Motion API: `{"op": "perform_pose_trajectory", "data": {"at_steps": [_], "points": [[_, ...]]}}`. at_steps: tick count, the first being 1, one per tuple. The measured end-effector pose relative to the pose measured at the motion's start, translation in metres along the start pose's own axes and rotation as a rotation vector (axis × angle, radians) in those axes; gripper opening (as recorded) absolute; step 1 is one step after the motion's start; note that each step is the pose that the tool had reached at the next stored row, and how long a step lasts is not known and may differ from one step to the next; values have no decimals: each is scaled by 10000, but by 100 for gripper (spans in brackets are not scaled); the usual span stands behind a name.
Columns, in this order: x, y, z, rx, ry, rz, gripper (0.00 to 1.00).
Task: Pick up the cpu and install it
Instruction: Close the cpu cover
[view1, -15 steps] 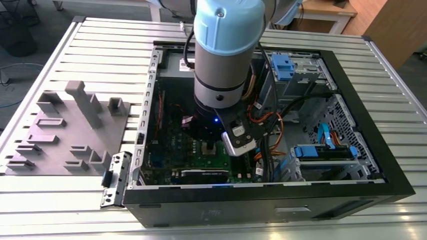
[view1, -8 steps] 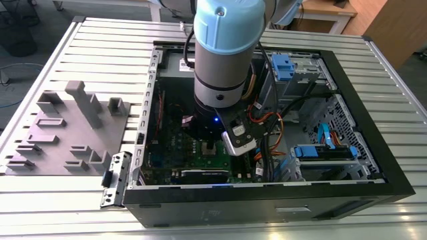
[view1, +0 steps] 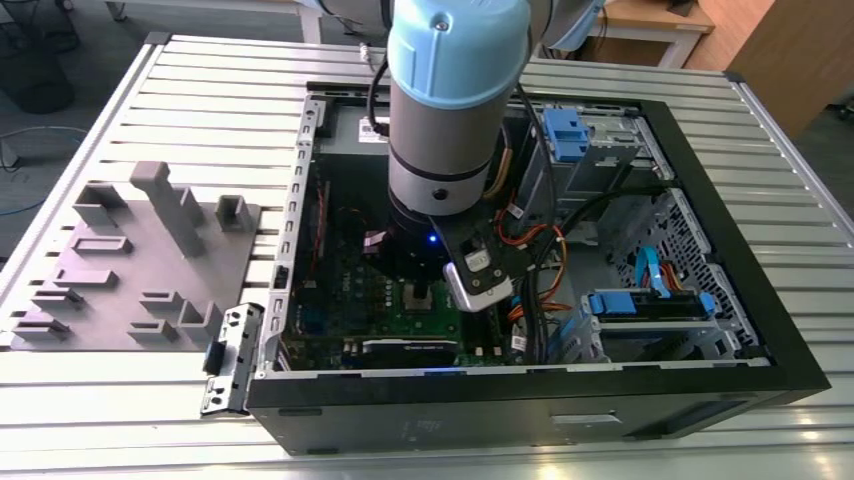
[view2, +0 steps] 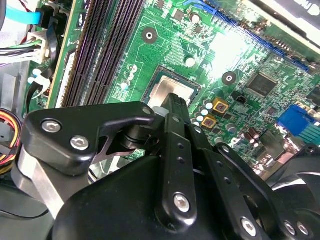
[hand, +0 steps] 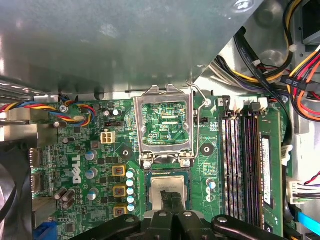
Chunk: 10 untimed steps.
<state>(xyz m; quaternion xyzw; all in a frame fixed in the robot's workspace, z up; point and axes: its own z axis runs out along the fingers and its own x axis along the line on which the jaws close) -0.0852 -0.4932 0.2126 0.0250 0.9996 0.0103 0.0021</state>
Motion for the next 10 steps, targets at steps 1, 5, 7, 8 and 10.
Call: {"op": "perform_pose_trajectory", "data": {"at_steps": [1, 5, 7, 8, 10], "points": [[0, 0, -13, -1, 0, 0, 11], [0, 3, -101, -9, -2, 1, 11], [-1, 4, -144, -10, -2, 1, 11], [-1, 4, -157, -9, -2, 1, 11], [-1, 4, -160, -12, -3, 0, 11]]}}
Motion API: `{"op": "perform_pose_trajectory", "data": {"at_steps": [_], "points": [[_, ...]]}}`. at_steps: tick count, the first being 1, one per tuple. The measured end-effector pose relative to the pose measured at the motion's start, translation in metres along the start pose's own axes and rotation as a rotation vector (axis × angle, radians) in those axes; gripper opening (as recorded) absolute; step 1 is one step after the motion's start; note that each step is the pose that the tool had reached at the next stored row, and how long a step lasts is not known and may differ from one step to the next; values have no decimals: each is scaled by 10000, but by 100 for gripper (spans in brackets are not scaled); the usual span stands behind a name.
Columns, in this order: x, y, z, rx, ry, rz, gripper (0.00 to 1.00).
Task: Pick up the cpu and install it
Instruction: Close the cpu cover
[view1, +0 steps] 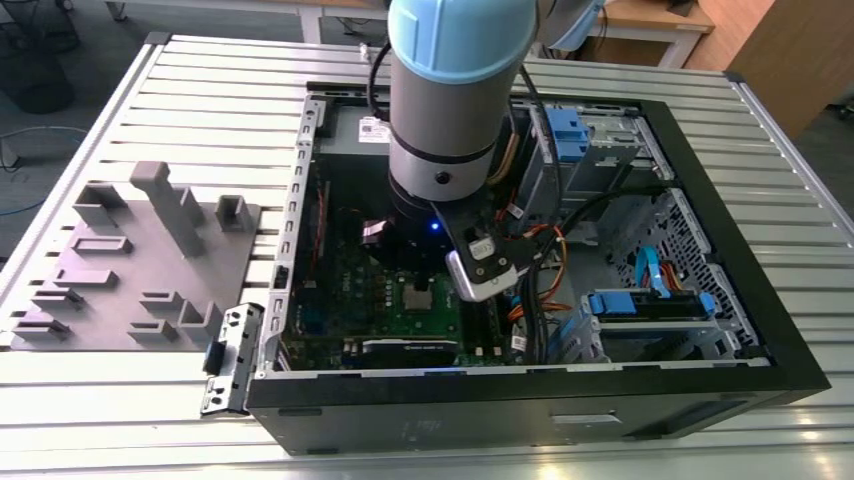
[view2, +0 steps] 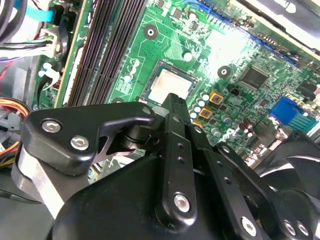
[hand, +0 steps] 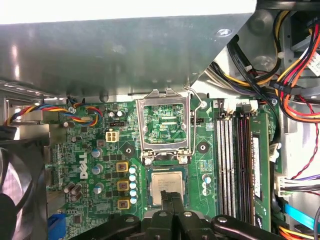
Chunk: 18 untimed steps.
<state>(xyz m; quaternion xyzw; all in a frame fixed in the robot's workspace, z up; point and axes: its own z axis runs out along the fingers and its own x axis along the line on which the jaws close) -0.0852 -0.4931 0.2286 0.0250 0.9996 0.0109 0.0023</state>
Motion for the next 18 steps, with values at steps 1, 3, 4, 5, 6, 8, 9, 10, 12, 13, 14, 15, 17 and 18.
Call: {"op": "perform_pose_trajectory", "data": {"at_steps": [1, 3, 4, 5, 6, 8, 9, 10, 12, 13, 14, 15, 17, 18], "points": [[0, 0, 0, 0, 0, 0, 11], [-9, 2, -1, 1, 1, -1, 11], [-19, 3, -1, 1, 1, 0, 11], [-36, 5, -1, -3, 2, -1, 11], [-56, 5, -1, -12, 1, 0, 11], [-91, 8, 1, -23, 2, 0, 11], [-109, 9, 2, -28, 2, 0, 11], [-127, 10, 2, -30, 2, 0, 11], [-161, 12, 2, -29, 2, 0, 11], [-173, 12, 3, -29, 3, -1, 11], [-179, 12, 3, -29, 2, -1, 11], [-180, 12, 3, -29, 3, 0, 11], [-181, 13, 2, -52, 4, -14, 11], [-181, 13, 2, -53, 4, -14, 11]]}}
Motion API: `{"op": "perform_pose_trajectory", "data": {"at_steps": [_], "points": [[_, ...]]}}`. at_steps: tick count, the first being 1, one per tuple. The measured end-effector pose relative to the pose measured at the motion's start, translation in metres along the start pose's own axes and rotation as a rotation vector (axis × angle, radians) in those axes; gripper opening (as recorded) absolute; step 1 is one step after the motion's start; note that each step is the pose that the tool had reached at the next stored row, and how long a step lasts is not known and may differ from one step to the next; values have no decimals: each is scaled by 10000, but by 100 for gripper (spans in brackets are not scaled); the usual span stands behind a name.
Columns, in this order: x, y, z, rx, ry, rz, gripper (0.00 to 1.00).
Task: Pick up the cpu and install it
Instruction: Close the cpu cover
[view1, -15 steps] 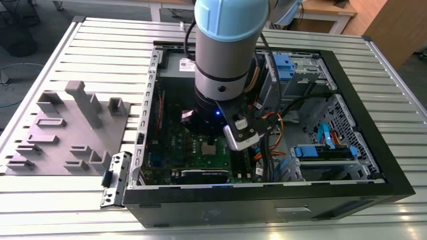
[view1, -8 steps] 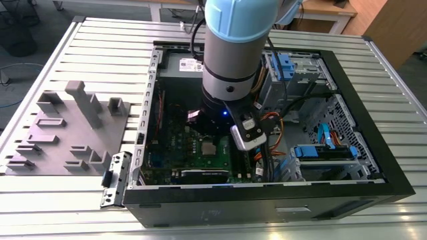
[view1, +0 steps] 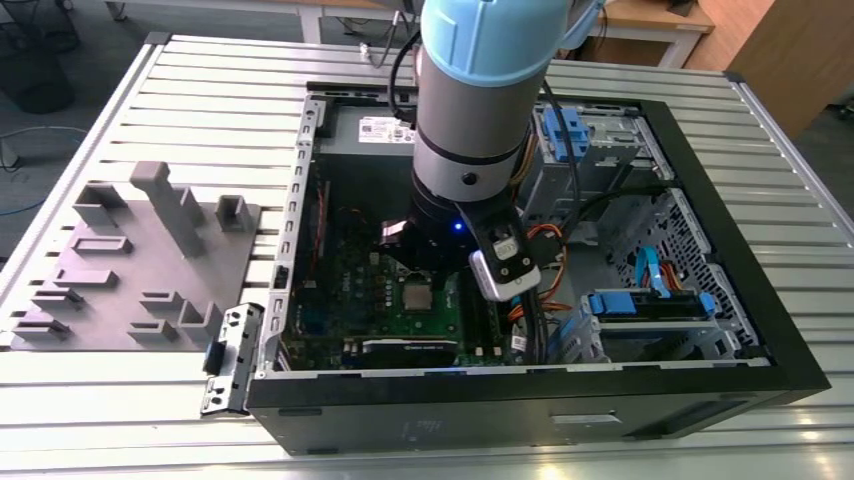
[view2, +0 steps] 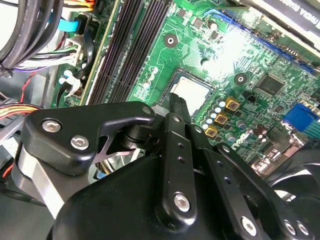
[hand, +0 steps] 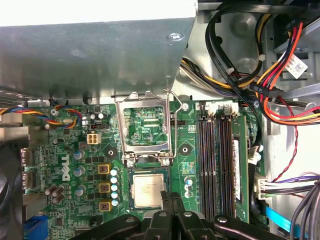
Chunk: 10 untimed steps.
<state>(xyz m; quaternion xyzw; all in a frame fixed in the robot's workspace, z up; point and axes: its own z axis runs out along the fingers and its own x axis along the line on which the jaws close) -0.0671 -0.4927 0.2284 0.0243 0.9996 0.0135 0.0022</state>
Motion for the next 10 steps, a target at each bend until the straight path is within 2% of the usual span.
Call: {"op": "perform_pose_trajectory", "data": {"at_steps": [10], "points": [[-6, 40, 10, 0, 0, 0, 11]]}}
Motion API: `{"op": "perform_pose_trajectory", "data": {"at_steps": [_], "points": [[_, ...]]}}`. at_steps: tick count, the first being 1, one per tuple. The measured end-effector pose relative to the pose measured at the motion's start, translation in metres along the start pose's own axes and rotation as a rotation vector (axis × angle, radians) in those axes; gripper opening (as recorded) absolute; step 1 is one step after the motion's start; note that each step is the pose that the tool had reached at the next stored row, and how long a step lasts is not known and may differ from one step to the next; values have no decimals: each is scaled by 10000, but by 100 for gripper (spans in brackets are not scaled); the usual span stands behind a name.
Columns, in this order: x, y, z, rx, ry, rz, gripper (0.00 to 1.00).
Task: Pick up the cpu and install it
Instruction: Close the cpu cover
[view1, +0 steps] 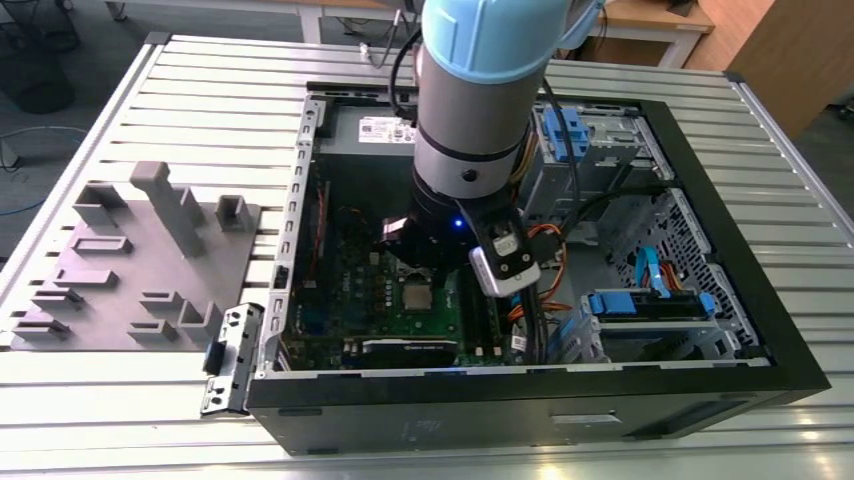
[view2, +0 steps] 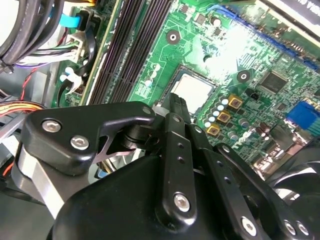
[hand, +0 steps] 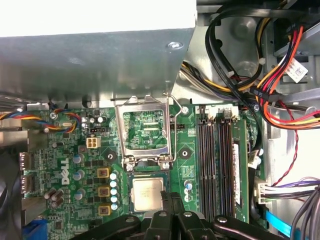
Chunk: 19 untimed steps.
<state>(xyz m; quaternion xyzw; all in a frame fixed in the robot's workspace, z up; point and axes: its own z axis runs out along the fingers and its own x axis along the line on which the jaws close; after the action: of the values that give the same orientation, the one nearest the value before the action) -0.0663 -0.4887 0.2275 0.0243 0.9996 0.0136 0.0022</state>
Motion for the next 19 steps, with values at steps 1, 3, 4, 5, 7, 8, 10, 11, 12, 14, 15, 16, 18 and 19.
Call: {"op": "perform_pose_trajectory", "data": {"at_steps": [1, 3, 4, 5, 7, 8, 10, 11, 12, 14, 15, 16, 18, 19], "points": [[-6, 6, 3, 1, 1, -1, 11], [-21, 16, 11, -1, 0, 0, 11], [-30, 19, 15, -2, 0, -8, 11], [-38, 22, 17, 0, 1, -31, 11], [-52, 24, 20, 0, 3, -110, 11], [-57, 24, 21, 2, 6, -178, 11], [-64, 25, 25, 1, 11, -373, 11], [-69, 25, 29, -2, 17, -605, 11], [-70, 25, 32, -3, 20, -736, 11], [-74, 25, 37, -3, 27, -1008, 11], [-75, 25, 39, -4, 31, -1142, 11], [-77, 25, 40, -2, 35, -1262, 11], [-77, 25, 40, -3, 36, -1305, 11], [-77, 25, 41, -4, 36, -1306, 11]]}}
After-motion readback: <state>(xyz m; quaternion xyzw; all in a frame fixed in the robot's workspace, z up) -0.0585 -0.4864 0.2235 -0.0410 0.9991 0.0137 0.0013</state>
